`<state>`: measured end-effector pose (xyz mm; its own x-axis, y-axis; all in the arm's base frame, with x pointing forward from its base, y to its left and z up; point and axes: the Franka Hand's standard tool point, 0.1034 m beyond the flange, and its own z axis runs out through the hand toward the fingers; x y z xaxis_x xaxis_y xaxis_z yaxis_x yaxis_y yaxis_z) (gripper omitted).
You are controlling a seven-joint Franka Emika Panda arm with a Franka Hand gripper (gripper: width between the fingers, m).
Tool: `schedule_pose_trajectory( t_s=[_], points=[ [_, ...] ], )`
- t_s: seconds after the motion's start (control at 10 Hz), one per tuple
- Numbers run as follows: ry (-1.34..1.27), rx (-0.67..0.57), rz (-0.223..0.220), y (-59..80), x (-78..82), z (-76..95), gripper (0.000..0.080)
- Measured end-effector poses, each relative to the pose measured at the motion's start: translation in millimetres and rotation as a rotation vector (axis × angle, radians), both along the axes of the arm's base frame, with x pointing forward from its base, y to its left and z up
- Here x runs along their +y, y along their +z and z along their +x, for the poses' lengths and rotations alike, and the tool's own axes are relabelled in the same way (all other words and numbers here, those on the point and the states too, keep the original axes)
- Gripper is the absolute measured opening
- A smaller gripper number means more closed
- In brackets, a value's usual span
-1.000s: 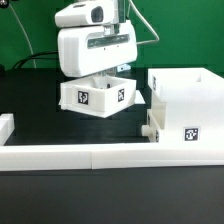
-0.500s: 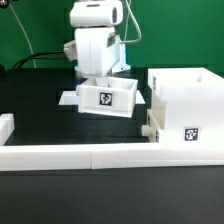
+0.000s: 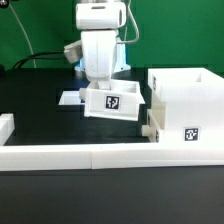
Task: Assemble drawer
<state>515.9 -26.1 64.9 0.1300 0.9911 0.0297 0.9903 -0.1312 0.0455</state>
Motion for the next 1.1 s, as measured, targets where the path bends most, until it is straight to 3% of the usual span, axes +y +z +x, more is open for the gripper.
schedule_pose_trajectory(
  t_s=[0.2,0.7,1.1],
  points=[
    [0.000,0.001,0.000,-0.4,0.0,-0.1,0.0042],
    [0.012,0.016,0.003,-0.4,3.9,17.7,0.0042],
    [0.011,0.021,0.004,-3.8,3.1,16.5,0.0042]
  ],
)
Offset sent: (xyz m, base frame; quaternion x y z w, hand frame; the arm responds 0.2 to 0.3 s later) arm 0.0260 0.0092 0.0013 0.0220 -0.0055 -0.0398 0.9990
